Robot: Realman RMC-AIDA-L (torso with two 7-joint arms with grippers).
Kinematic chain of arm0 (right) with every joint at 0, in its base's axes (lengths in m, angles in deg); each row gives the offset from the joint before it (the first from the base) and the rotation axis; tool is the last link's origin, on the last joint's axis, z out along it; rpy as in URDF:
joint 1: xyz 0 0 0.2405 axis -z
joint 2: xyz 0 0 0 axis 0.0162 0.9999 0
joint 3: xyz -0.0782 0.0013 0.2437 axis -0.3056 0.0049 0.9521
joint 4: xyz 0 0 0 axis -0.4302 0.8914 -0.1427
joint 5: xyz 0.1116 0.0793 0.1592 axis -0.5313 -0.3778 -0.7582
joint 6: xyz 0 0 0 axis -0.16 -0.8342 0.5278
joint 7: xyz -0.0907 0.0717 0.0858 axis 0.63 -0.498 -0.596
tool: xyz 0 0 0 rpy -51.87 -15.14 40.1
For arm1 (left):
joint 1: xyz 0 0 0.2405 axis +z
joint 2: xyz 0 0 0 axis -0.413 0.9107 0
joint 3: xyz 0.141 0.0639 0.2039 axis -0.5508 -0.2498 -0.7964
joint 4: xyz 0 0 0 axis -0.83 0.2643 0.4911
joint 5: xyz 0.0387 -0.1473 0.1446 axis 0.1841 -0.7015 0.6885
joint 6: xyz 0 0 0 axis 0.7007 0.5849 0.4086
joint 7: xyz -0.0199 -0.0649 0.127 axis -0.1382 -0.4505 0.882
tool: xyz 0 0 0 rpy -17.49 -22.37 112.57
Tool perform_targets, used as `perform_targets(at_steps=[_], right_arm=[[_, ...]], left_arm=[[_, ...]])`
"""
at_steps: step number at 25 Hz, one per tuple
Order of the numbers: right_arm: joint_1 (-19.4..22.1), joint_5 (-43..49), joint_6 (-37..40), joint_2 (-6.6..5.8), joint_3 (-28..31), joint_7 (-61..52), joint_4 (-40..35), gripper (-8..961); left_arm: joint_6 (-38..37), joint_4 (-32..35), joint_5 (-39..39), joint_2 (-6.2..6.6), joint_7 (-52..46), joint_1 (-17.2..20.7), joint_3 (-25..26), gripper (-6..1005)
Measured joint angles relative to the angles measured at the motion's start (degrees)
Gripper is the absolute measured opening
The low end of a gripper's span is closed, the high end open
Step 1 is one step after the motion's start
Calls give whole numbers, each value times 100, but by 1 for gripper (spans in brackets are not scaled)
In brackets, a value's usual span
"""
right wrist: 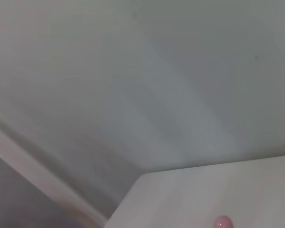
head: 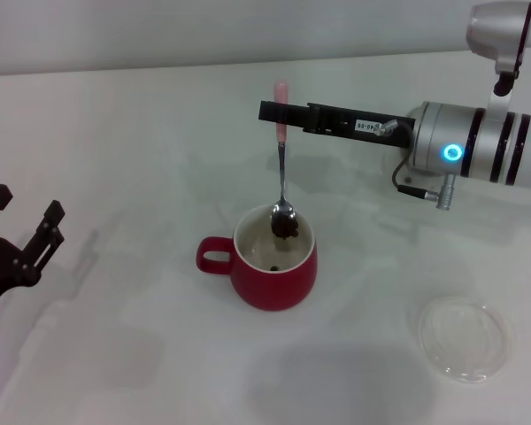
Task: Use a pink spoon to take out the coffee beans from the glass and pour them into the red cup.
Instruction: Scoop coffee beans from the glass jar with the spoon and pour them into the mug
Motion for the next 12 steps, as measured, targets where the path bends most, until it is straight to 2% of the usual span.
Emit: perform_targets(at_steps=[12], right_arm=[[22,-185,-517,0,-76,894,6,142]], left_arm=[[2,-50,0,0,0,6,-3,698]])
